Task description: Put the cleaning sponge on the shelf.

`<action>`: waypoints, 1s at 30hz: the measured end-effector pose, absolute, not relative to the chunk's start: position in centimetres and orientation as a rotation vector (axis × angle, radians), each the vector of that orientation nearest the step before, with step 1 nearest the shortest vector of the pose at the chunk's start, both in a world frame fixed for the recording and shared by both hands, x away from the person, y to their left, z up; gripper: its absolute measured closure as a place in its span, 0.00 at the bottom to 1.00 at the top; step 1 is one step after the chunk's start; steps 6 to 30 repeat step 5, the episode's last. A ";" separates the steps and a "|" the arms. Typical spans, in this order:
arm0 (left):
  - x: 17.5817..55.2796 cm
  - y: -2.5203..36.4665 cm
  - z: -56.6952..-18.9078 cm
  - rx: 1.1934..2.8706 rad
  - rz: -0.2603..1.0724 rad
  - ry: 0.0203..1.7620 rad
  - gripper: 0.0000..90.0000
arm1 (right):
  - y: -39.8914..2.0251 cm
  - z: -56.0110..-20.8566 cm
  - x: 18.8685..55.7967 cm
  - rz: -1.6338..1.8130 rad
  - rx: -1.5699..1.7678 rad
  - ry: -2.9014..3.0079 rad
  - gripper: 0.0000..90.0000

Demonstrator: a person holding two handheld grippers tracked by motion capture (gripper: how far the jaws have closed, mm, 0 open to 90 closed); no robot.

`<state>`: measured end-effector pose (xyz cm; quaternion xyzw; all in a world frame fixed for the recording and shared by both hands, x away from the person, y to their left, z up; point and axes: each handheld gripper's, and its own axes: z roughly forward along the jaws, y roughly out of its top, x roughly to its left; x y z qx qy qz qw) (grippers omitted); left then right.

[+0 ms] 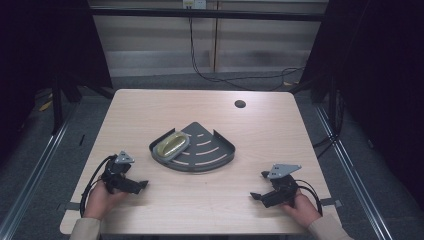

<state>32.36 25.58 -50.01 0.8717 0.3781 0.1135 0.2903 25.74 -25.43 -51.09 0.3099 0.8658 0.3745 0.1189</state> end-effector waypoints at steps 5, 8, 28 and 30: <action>32.5 25.3 -49.8 2.346 0.289 1.031 0.00 | -25.4 -51.1 25.7 1.095 0.906 2.532 0.13; 32.5 25.3 -49.8 2.346 0.289 1.031 0.00 | -25.4 -51.1 25.7 1.095 0.906 2.532 0.13; 32.5 25.3 -49.8 2.346 0.289 1.031 0.00 | -25.4 -51.1 25.7 1.095 0.906 2.532 0.13; 32.5 25.3 -49.8 2.346 0.289 1.031 0.00 | -25.4 -51.1 25.7 1.095 0.906 2.532 0.13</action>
